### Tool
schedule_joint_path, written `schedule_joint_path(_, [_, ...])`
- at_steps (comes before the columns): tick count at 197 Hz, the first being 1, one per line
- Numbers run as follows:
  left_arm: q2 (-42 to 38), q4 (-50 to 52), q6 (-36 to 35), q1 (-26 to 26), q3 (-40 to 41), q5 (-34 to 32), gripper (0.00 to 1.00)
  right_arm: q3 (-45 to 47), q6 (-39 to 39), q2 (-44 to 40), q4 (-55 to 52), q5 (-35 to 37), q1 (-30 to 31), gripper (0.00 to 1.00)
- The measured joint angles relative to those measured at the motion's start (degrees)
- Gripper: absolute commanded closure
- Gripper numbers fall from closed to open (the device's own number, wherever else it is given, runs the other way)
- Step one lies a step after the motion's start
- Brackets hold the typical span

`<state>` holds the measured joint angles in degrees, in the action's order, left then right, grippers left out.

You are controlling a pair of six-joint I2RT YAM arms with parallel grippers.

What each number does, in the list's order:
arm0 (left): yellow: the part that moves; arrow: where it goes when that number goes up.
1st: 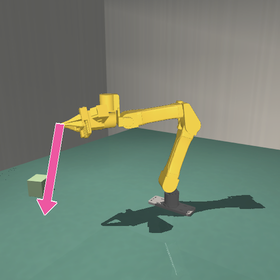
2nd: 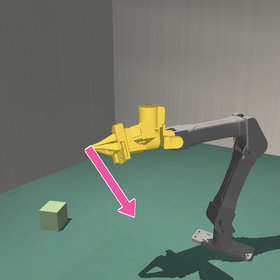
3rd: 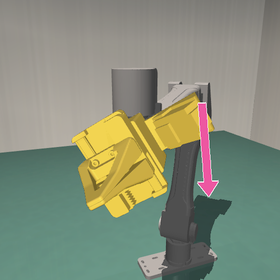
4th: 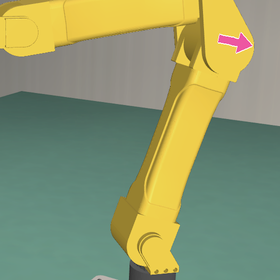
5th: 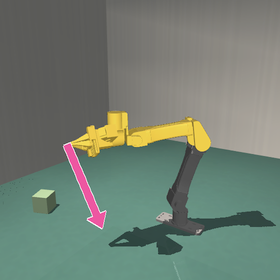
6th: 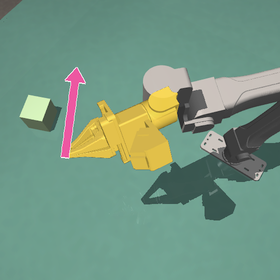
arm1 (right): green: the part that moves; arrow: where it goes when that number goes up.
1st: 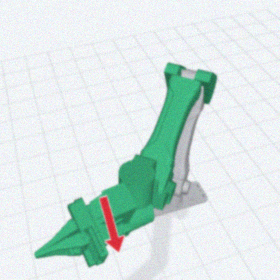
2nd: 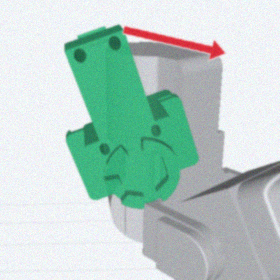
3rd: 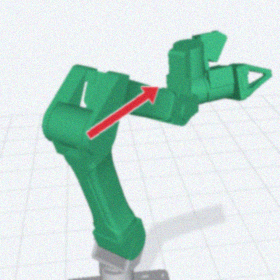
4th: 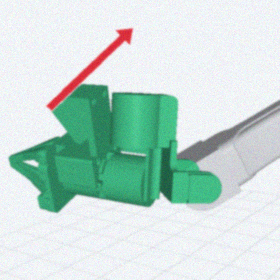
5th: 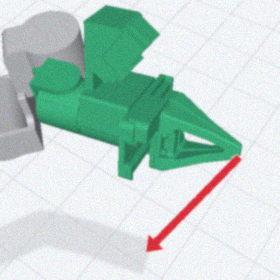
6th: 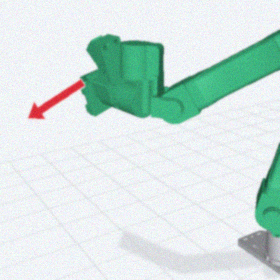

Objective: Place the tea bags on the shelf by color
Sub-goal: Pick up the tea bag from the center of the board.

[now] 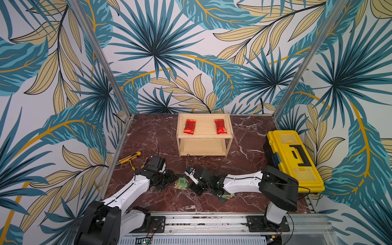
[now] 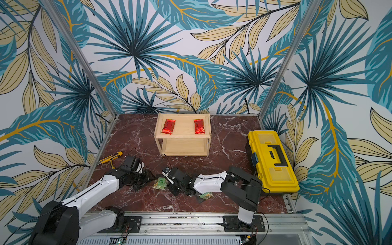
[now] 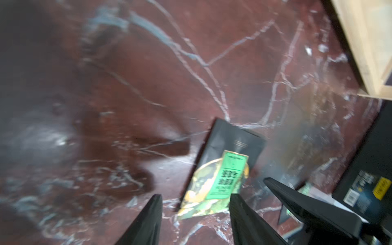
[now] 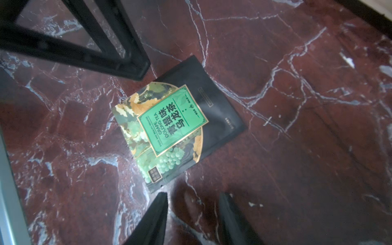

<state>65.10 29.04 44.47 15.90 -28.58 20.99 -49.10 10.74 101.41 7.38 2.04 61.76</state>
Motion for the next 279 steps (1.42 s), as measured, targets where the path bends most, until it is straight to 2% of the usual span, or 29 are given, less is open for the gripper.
schedule_joint_path(97, [-0.9,-2.5,-1.6,1.6,4.7,6.8,0.44,-0.5,1.7,-0.2,0.2,-2.1,-4.2,0.55])
schedule_joint_path(164, [-1.3,-1.0,-1.1,8.7,4.7,7.1,0.42,-4.5,2.1,0.4,-0.3,-4.5,-5.7,0.56])
schedule_joint_path(231, [4.0,-7.1,1.1,15.8,2.6,7.8,0.37,-5.4,2.1,2.1,-0.9,-6.4,-6.9,0.56])
schedule_joint_path(252, [0.3,-4.4,0.9,16.1,2.6,5.9,0.32,-5.3,2.1,2.1,-1.2,-6.4,-7.1,0.56])
schedule_joint_path(279, [-9.4,0.0,-0.3,13.7,2.1,1.3,0.32,-4.4,2.3,1.6,-1.4,-6.6,-7.3,0.58])
